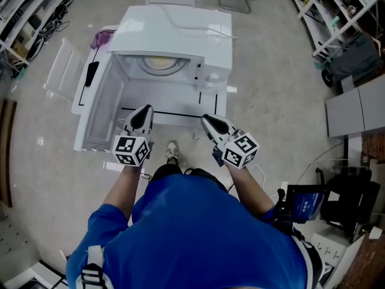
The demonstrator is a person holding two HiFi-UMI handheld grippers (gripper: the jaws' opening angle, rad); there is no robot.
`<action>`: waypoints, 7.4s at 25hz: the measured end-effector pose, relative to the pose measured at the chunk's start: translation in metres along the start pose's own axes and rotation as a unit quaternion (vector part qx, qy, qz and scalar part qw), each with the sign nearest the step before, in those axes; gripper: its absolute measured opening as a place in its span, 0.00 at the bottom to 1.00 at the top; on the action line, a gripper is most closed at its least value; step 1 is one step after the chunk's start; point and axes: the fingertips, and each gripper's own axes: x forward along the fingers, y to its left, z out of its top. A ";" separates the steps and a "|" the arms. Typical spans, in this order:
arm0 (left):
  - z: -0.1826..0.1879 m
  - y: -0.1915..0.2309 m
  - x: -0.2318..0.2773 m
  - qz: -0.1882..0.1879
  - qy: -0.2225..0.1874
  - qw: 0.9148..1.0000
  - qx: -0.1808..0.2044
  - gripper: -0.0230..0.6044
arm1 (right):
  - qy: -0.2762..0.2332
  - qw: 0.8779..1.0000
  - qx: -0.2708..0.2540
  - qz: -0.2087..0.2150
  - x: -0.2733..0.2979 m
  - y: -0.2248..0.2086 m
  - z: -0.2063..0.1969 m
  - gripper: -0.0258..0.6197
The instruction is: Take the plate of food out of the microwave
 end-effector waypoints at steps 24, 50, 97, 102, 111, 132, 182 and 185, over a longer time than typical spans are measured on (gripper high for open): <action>-0.047 0.077 0.153 -0.042 0.130 0.971 0.195 0.10 | 0.035 0.999 -0.001 -0.037 0.080 -0.046 0.007 0.08; -0.092 0.074 0.224 -0.122 0.238 0.846 0.461 0.20 | 0.025 0.997 0.012 -0.078 0.075 -0.066 0.010 0.08; -0.103 0.056 0.155 -0.096 0.235 0.857 0.448 0.10 | 0.030 0.998 0.030 -0.050 0.051 -0.063 -0.014 0.08; -0.099 0.061 0.151 -0.082 0.226 0.870 0.431 0.11 | 0.032 0.998 0.028 -0.045 0.052 -0.060 -0.015 0.08; -0.091 0.084 0.129 -0.017 0.201 0.934 0.295 0.24 | 0.040 0.998 0.026 -0.032 0.058 -0.052 -0.016 0.08; -0.092 0.120 0.131 0.075 0.121 0.958 -0.248 0.34 | 0.052 0.998 0.025 -0.026 0.063 -0.045 -0.021 0.08; -0.118 0.148 0.140 0.103 0.002 0.826 -0.554 0.07 | 0.055 0.997 0.023 -0.041 0.051 -0.061 -0.028 0.08; -0.121 0.148 0.138 0.104 -0.003 0.822 -0.561 0.07 | 0.056 0.997 0.023 -0.041 0.049 -0.062 -0.030 0.07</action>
